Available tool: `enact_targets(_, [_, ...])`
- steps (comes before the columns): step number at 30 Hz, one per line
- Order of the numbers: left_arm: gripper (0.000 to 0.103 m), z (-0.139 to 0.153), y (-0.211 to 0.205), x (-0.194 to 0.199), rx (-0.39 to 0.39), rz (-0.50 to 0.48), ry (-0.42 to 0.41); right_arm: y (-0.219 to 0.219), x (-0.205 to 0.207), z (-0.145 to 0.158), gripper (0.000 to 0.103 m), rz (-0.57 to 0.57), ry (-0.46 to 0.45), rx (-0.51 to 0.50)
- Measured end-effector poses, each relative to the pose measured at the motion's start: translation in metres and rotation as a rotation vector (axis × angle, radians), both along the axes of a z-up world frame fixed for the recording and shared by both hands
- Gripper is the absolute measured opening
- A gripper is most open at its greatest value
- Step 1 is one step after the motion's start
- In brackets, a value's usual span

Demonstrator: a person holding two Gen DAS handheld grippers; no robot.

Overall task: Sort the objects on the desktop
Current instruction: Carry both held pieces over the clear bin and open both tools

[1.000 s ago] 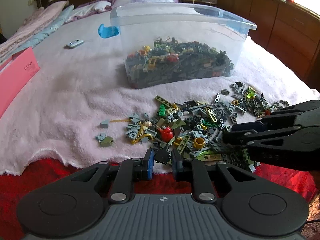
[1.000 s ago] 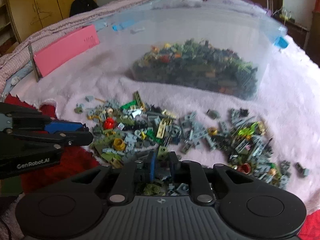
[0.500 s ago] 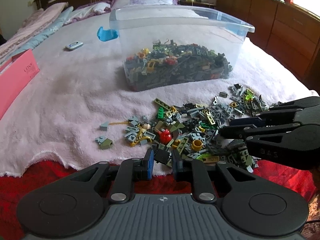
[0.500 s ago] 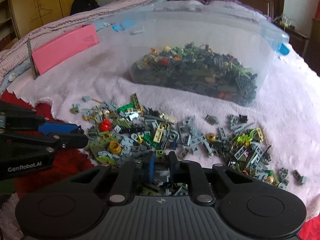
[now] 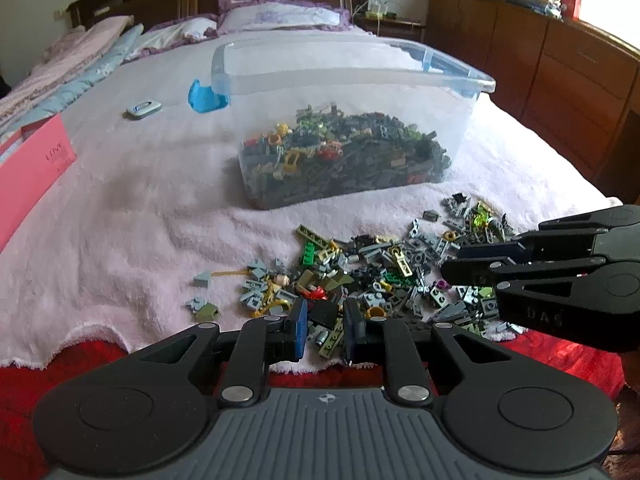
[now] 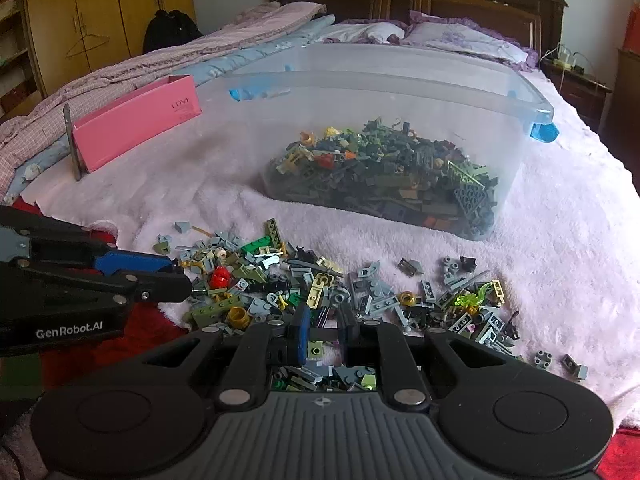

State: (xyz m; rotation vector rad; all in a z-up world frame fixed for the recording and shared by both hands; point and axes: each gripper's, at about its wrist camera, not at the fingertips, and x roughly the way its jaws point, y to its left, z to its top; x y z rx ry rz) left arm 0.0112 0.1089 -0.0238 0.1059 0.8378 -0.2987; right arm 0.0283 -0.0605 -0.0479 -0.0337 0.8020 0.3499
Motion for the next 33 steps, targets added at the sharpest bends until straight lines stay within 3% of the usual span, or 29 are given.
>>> enact_targets(19, [0.020, 0.036, -0.014, 0.010, -0.023, -0.030, -0.083, -0.005, -0.003, 0.033, 0.016, -0.007, -0.078, 0.018])
enact_targets(33, [0.020, 0.077, -0.032, 0.053, -0.021, -0.061, -0.203, -0.011, 0.020, 0.078, 0.016, -0.002, -0.186, 0.001])
